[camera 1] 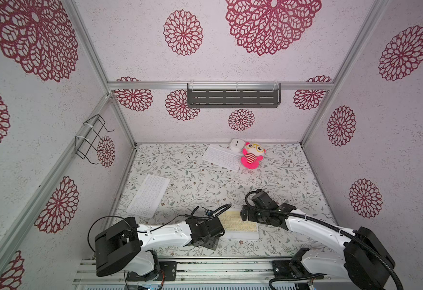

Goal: Stack the numeric keypads
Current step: Adjust the numeric keypads at the center of the board.

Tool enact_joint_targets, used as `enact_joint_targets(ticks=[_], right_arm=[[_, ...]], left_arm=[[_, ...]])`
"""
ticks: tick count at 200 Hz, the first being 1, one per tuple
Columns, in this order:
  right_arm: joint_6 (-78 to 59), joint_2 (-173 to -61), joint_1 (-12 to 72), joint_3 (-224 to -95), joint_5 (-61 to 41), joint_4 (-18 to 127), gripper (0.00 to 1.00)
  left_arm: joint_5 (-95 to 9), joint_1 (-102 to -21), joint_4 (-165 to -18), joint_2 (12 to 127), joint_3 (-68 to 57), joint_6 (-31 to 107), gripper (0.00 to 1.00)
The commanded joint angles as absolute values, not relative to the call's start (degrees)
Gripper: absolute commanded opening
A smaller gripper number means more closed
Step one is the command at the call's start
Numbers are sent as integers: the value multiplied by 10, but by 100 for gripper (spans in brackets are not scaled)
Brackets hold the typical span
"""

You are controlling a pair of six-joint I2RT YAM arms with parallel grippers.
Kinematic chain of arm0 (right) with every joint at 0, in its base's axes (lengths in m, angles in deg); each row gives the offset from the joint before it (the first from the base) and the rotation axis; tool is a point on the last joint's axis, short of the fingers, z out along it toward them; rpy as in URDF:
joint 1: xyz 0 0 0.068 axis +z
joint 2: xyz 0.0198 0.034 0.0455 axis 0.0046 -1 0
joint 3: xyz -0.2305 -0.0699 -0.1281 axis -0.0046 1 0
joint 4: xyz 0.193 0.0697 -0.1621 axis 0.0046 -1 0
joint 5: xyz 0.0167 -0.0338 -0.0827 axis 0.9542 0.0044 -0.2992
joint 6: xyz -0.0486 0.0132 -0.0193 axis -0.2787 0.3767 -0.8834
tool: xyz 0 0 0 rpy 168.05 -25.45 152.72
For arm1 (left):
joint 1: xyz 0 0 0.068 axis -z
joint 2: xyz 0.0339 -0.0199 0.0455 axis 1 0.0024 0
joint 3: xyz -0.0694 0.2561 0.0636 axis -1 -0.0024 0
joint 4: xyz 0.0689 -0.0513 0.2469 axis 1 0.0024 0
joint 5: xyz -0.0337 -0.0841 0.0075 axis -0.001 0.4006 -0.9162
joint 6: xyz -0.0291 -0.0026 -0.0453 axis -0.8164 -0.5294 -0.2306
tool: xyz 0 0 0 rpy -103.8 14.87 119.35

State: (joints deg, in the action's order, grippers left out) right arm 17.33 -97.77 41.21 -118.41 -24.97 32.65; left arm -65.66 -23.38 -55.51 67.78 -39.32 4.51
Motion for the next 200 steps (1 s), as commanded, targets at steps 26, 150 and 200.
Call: enact_joint_targets(ticks=[26,150,200], right_arm=[[141,-944,415,-1208,-311,279,99],[33,-1108,407,-1400,-291,430,99],[10,-1174,399,-1457,-276,422,99]], left_arm=[[-672,-226,-550,575,-374,68,97],[-791,-782,-506,391,-363,38,97],[-643,-993,-672,605,-305,106,97]])
